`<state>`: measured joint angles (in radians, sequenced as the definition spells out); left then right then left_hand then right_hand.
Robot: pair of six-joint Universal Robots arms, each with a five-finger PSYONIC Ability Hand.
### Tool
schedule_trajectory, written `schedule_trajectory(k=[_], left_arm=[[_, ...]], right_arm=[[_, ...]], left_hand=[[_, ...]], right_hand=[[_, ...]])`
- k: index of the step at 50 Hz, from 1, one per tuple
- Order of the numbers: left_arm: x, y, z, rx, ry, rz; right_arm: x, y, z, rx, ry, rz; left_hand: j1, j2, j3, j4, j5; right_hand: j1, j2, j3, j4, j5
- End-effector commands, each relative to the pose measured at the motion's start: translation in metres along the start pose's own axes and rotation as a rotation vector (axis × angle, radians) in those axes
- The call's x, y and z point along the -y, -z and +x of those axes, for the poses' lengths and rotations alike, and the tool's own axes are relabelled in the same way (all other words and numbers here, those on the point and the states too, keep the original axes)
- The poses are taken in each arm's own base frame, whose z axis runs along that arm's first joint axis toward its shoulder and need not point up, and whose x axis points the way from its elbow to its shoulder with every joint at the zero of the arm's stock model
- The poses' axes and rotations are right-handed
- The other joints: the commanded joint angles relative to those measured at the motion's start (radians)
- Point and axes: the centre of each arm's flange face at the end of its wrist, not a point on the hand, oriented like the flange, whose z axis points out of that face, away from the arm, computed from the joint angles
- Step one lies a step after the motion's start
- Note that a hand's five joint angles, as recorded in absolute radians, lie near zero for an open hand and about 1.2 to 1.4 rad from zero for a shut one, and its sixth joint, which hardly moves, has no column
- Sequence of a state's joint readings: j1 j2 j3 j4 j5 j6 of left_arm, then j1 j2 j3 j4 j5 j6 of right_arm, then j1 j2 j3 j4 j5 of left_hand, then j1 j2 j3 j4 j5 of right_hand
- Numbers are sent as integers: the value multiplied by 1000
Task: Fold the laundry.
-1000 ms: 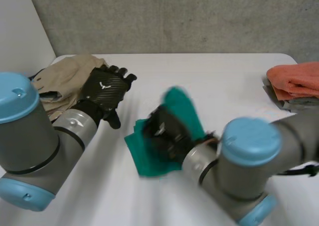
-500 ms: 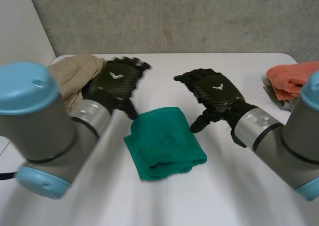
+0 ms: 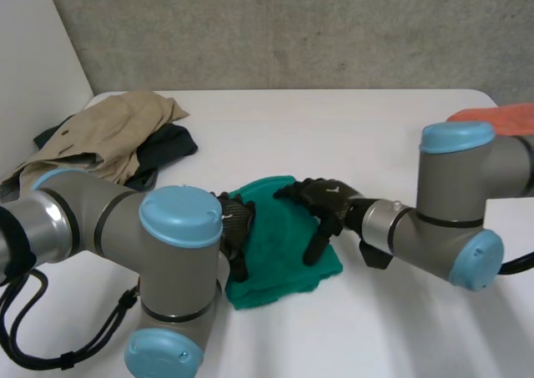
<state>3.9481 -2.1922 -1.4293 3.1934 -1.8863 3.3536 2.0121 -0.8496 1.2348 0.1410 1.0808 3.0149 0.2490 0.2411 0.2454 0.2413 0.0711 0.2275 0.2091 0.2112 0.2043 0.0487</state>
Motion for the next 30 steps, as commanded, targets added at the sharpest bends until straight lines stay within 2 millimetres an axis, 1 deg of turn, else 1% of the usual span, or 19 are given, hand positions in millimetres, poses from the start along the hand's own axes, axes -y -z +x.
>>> schedule_trajectory(k=[1, 3, 6, 9, 11, 12, 14, 16, 18, 19, 22, 23, 26, 27, 30], left_arm=[[0, -3, -6, 8, -70, -8], [2, -2, -6, 7, -80, -1], [7, -2, -7, 6, -93, 14], [16, 0, -9, 9, -95, 42], [29, 4, -14, 20, -84, 79], [42, 9, -18, 22, -71, 122], [54, 13, -22, 13, -60, 163], [67, 17, -29, -6, -46, 213], [74, 18, -36, -23, -34, 240], [81, 18, -43, -45, -29, 265], [87, 18, -50, -89, -26, 295], [89, 20, -51, -131, -25, 311], [93, 21, -52, -191, -15, 336], [93, 20, -53, -219, -5, 342], [93, 18, -56, -231, 24, 342]], right_arm=[[-2, -3, 4, -95, 160, -22], [0, -2, 5, -129, 202, -26], [9, 4, 3, -166, 284, -14], [16, 12, -7, -164, 328, 1], [18, 16, -12, -164, 342, 10], [20, 20, -16, -164, 350, 25], [21, 24, -18, -168, 356, 48], [17, 29, -24, -168, 371, 83], [12, 35, -33, -159, 384, 103], [6, 41, -44, -143, 404, 120], [-8, 48, -59, -114, 425, 133], [-21, 51, -67, -94, 429, 130], [-38, 54, -80, -65, 443, 128], [-47, 53, -87, -46, 452, 136], [-51, 51, -93, -39, 471, 166]], left_hand=[[-24, -16, -20, -16, -20], [-27, -19, -23, -19, -23], [-53, -45, -49, -45, -50], [-56, -48, -52, -48, -53], [-62, -54, -58, -54, -58], [-75, -67, -71, -67, -71], [-75, -67, -71, -67, -71], [-75, -67, -71, -67, -71], [-75, -67, -71, -67, -71], [-75, -67, -71, -67, -71], [-75, -67, -71, -67, -71], [-75, -67, -71, -67, -71], [-75, -67, -71, -67, -71], [-75, -67, -71, -67, -71], [-75, -67, -71, -67, -71]], right_hand=[[-53, -35, -37, -30, -49], [-53, -35, -37, -30, -49], [-53, -35, -37, -30, -49], [-53, -35, -37, -30, -49], [-53, -35, -37, -30, -49], [-53, -35, -37, -30, -49], [-53, -35, -37, -30, -49], [-53, -35, -37, -30, -49], [-53, -35, -37, -30, -49], [-53, -35, -37, -30, -49], [-53, -35, -37, -30, -49], [-53, -35, -37, -30, -49], [-53, -35, -37, -30, -49], [-53, -35, -37, -30, -49], [-53, -35, -37, -30, -49]])
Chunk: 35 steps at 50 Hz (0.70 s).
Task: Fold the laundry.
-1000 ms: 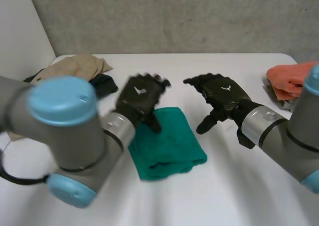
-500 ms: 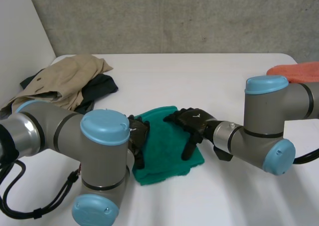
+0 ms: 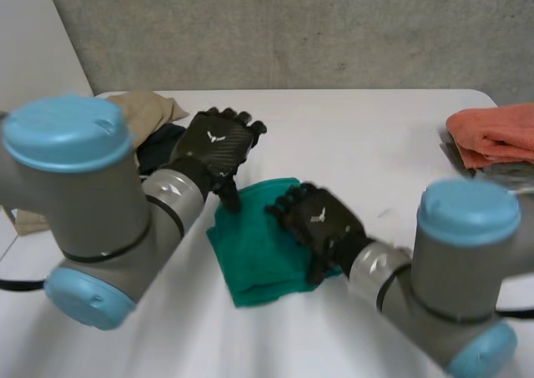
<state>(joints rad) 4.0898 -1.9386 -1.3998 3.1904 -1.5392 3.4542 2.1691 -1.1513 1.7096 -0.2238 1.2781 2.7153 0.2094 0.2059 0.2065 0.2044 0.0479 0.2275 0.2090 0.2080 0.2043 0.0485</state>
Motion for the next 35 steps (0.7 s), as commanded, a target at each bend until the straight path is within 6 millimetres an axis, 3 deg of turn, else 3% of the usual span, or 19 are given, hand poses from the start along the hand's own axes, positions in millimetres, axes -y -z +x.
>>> schedule_trajectory(k=[1, 5, 17, 28, 32, 35], left_arm=[[1, -3, -9, -86, 78, 29], [1, -4, -10, -84, 103, 26], [-2, -3, -6, -97, 103, 18], [-1, -2, -6, -97, 105, 22], [-3, -1, -5, -99, 105, 14], [-3, 0, -4, -102, 106, 12]], right_arm=[[-20, 3, -36, 42, 44, 54], [-31, -10, -35, 29, 93, 59], [-35, -33, -29, 15, 166, 77], [-24, -46, -21, -8, 168, 112], [-31, -55, -21, -5, 168, 103], [-32, -61, -20, -10, 172, 109]], left_hand=[[-35, -31, -32, -30, -48], [-35, -31, -32, -30, -48], [-34, -31, -31, -29, -47], [-28, -25, -25, -23, -41], [-28, -25, -25, -23, -41], [-28, -25, -25, -23, -41]], right_hand=[[-53, -34, -33, -30, -48], [-53, -34, -33, -30, -48], [177, 196, 197, 200, 182], [215, 234, 235, 239, 220], [479, 497, 499, 502, 483], [890, 908, 909, 913, 894]])
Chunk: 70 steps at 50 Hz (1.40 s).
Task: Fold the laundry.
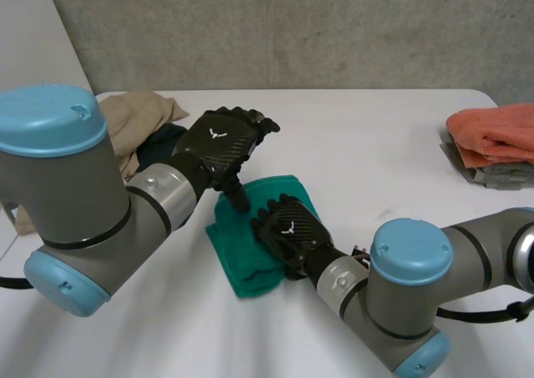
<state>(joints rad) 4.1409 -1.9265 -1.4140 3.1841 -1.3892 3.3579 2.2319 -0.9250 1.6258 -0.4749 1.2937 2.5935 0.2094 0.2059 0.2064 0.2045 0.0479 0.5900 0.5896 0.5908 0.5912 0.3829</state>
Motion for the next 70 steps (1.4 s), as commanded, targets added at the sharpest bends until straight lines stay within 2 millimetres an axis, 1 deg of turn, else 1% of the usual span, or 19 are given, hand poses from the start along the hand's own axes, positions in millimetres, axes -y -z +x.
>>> schedule_trajectory(k=[1, 2, 7, 9, 20, 24, 25, 29, 32, 33, 37, 40, 41, 45, 47, 48, 56, 60, 70], left_arm=[[-2, 2, 1, -3, 1, -6], [-2, 2, 1, -2, 1, -7], [1, 2, 0, -1, -2, 3], [5, 2, -1, 2, -3, 15], [22, 0, 5, -26, -18, 73], [35, 0, 14, -54, -29, 117], [36, 0, 15, -58, -30, 121], [46, 0, 18, -65, -36, 152], [48, 1, 20, -68, -37, 160], [50, 1, 21, -72, -38, 164], [51, 4, 31, -97, -40, 169], [52, 6, 38, -114, -43, 170], [52, 7, 41, -124, -43, 170], [52, 9, 47, -139, -45, 173], [52, 10, 49, -145, -45, 171], [52, 10, 52, -151, -47, 174], [47, 10, 55, -159, -45, 159], [45, 10, 55, -161, -46, 151], [44, 10, 56, -161, -44, 148]], right_arm=[[-6, -13, 1, -5, 4, 4], [-3, -15, 4, -14, 5, 13], [0, -19, 26, -83, -8, 13], [1, -18, 53, -151, -14, 13], [22, -20, 153, -347, 29, 65], [37, -19, 222, -517, 84, 160], [40, -16, 252, -590, 116, 199], [48, -5, 311, -722, 182, 316], [39, 3, 343, -772, 181, 371], [28, 12, 367, -807, 168, 388], [-6, 24, 404, -822, 134, 396], [-30, 25, 415, -821, 131, 375], [-52, 30, 424, -823, 131, 350], [-102, 38, 435, -804, 116, 298], [-123, 40, 434, -782, 103, 274], [-149, 43, 432, -759, 86, 244], [-222, 61, 411, -708, -6, 123], [-235, 76, 406, -701, -21, 88], [-220, 87, 399, -681, 26, 74]], left_hand=[[-28, -25, -25, -23, -41], [-28, -25, -25, -23, -41], [-28, -25, -25, -23, -41], [-28, -25, -25, -23, -41], [-35, -31, -32, -30, -48], [-35, -31, -32, -30, -48], [-35, -31, -32, -30, -48], [-35, -31, -32, -30, -48], [-35, -31, -32, -30, -48], [-35, -31, -32, -30, -48], [-35, -31, -32, -30, -48], [-35, -31, -32, -30, -48], [-35, -31, -32, -30, -48], [-35, -31, -32, -30, -48], [-35, -31, -32, -30, -48], [-35, -31, -32, -30, -48], [-35, -31, -32, -30, -48], [-34, -31, -31, -29, -47], [-31, -28, -28, -26, -44]], right_hand=[[648, 648, 647, 646, 680], [805, 805, 804, 804, 837], [806, 807, 806, 805, 839], [806, 807, 806, 805, 839], [806, 807, 806, 805, 839], [806, 807, 806, 805, 839], [806, 807, 806, 805, 839], [806, 807, 806, 805, 839], [806, 807, 806, 805, 839], [806, 807, 806, 805, 839], [806, 807, 806, 805, 839], [806, 807, 806, 805, 839], [806, 807, 806, 805, 839], [806, 807, 806, 805, 839], [806, 807, 806, 805, 839], [806, 807, 806, 805, 839], [806, 807, 806, 805, 839], [806, 807, 806, 805, 839], [806, 807, 806, 805, 839]])
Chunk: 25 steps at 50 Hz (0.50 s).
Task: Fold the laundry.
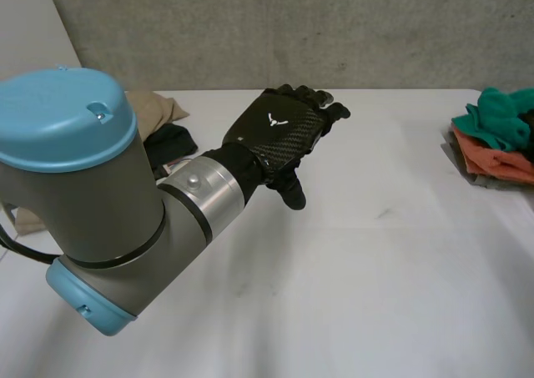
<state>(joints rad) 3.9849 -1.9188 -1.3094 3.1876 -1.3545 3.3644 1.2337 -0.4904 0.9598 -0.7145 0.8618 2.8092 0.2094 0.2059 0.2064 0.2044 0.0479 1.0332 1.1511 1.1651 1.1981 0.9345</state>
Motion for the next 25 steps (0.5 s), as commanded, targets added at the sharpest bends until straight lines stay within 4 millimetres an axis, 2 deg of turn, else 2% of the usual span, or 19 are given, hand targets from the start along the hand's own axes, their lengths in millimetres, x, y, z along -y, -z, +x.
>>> schedule_trajectory(k=[1, 3, 4, 7, 8, 14, 17, 20, 21, 24, 25], left_arm=[[0, 0, 1, -1, 0, -1], [0, 0, 0, 0, -1, -1], [0, 0, 0, 1, -1, 1], [2, 1, 1, -2, -2, 4], [3, 1, 1, -3, -3, 7], [5, 1, 2, -5, -4, 12], [6, 2, 5, -13, -1, 16], [8, 4, 13, -36, -2, 21], [8, 5, 16, -48, -2, 22], [11, 6, 18, -60, -4, 32], [15, 7, 18, -65, -6, 44]], right_arm=[[21, 8, 8, -7, 29, 0], [28, 11, 12, -13, 29, -2], [39, 13, 16, -16, 31, 4], [53, 15, 19, -22, 32, 11], [61, 17, 21, -24, 36, 14], [72, 27, 22, -31, -27, -70], [79, 39, 31, -54, -77, -168], [84, 53, 51, -131, -102, -293], [85, 63, 64, -189, -90, -376], [90, 75, 84, -266, -31, -471], [99, 79, 101, -333, 35, -507]], left_hand=[[-31, -28, -28, -26, -44], [-31, -28, -28, -26, -44], [-31, -28, -28, -26, -44], [-31, -28, -28, -26, -44], [-31, -28, -28, -26, -44], [-34, -31, -31, -29, -47], [-35, -31, -32, -30, -48], [-35, -31, -32, -30, -48], [-35, -31, -32, -30, -48], [-35, -31, -32, -30, -48], [-35, -31, -32, -30, -48]], right_hand=[[363, 245, 231, 198, 287], [8, -110, -124, -157, -68], [-413, -530, -544, -577, -488], [-803, -921, -935, -968, -879], [-859, -977, -991, -1024, -934], [-859, -977, -991, -1024, -934], [-859, -977, -991, -1024, -934], [-859, -977, -991, -1024, -934], [-859, -977, -991, -1024, -934], [-859, -977, -991, -1024, -934], [-859, -977, -991, -1024, -934]])
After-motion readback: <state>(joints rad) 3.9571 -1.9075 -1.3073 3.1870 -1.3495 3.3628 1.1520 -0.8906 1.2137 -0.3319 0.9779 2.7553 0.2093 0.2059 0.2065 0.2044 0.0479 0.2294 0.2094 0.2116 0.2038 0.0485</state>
